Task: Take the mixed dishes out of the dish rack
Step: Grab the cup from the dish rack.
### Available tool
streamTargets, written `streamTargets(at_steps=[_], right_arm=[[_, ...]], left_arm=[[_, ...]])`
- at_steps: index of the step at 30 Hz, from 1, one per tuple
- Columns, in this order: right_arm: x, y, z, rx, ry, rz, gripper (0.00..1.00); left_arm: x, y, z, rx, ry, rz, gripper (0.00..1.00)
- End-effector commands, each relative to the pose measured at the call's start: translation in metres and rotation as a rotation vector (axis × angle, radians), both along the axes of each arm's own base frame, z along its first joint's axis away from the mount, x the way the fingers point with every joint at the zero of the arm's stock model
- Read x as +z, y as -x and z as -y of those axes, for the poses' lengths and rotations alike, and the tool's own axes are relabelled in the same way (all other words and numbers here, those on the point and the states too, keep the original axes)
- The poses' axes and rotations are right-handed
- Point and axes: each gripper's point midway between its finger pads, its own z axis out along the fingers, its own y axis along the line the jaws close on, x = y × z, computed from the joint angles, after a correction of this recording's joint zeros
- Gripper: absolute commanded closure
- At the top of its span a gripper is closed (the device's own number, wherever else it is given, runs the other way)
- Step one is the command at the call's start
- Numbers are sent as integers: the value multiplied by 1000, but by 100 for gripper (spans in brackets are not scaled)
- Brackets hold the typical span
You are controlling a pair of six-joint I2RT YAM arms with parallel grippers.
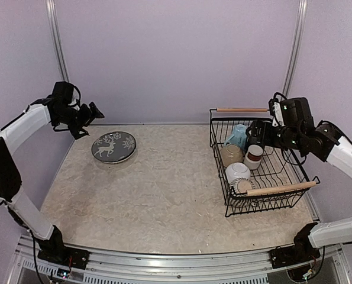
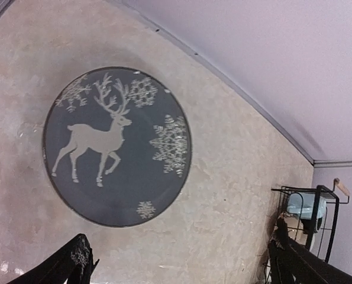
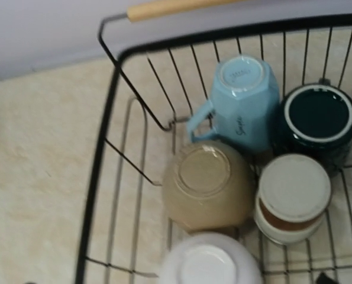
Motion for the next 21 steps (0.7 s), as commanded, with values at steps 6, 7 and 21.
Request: streamTargets(at_steps=[6,7,21], right_arm=[[-48,13,11,47,229,-269,0],[-52,14,11,48,231,-283,0],[-87,-21,26,-136,175,-340,0]], left_arm=[[166,6,77,-191,-121,496,1],[169,6,80,-199,-124,527,1],[170,42,76,-276,-170,718,1]])
